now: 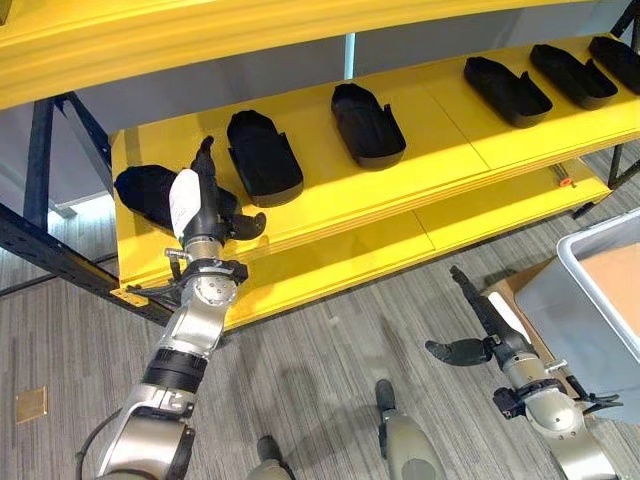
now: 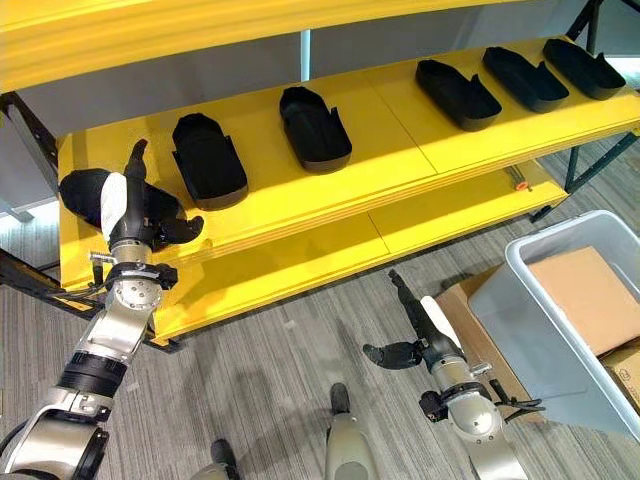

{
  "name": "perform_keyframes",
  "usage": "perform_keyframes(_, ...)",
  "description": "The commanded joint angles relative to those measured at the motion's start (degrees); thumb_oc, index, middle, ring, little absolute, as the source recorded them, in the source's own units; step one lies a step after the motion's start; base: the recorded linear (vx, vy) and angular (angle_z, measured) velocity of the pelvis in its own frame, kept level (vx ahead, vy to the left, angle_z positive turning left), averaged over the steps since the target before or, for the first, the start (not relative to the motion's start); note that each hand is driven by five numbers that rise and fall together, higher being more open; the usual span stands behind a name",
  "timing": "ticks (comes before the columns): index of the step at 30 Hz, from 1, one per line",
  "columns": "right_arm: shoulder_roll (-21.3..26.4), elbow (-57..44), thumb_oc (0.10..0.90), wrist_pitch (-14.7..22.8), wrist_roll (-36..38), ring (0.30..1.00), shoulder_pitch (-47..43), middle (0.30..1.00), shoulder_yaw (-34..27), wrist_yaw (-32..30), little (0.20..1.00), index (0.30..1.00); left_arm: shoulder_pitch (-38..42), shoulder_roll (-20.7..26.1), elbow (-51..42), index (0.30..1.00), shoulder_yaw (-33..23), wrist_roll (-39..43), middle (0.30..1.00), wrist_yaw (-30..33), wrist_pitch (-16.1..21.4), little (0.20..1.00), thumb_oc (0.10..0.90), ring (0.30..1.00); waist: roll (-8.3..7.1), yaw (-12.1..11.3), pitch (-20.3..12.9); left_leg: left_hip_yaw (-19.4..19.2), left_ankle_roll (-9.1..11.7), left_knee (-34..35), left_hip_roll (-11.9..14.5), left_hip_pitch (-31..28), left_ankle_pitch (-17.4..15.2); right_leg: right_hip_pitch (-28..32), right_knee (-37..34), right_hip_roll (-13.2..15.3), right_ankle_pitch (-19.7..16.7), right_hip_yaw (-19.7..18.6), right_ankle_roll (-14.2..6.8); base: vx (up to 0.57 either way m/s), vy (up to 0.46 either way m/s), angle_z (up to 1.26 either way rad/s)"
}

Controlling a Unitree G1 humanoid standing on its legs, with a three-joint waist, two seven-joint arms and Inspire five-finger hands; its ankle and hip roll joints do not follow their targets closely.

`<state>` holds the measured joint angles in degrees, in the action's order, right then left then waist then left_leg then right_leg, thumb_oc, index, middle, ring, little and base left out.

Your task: Move parts from the plastic box to the shelf.

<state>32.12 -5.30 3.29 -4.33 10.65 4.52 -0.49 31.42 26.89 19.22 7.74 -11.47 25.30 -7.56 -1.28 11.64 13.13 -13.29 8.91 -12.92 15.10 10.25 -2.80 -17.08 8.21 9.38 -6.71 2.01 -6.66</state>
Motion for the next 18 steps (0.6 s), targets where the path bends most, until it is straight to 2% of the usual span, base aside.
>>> perform_keyframes(1, 2.9, -9.1, 0.9, 4.0, 0.5, 1.0, -3.3, 1.0, -1.4, -2.3, 1.0, 1.0, 8.9, 2.0, -0.5, 1.0, 0.9, 0.7, 1.0, 4.4, 3.1, 1.0, 0.9, 1.0, -0.66, 0.1, -1.4, 1.4, -2.3, -2.1, 0.9, 1.9, -0.2, 1.6, 8.2, 2.7, 10.7, 0.4, -2.1, 0.0, 0.0, 0.0)
perform_keyframes(4, 3.3, -9.3, 0.9, 4.2, 0.6, 1.0, -3.3, 1.0, -0.8, -2.5, 1.0, 1.0, 10.0, 0.1, 0.8, 1.0, 1.3, 5.1, 1.0, 5.3, 3.9, 1.0, 0.9, 1.0, -0.84, 0.4, -1.0, 1.3, -2.2, -2.5, 1.1, 2.1, -0.5, 1.3, 8.6, 2.6, 10.8, 0.2, -2.1, -0.01, -0.012, -0.02)
perform_keyframes(18, 4.7, -10.0, 0.9, 4.8, 0.8, 1.0, -3.7, 1.0, 0.6, -3.5, 1.0, 1.0, 16.3, -1.0, 7.8, 1.0, 3.5, 9.3, 1.0, 7.6, 3.3, 1.0, 0.9, 1.0, -1.37, 1.5, 0.1, 0.9, -2.3, -2.8, 1.2, 3.3, -0.2, -0.8, 9.5, 2.2, 10.4, -0.5, -2.1, 0.0, -0.003, -0.01)
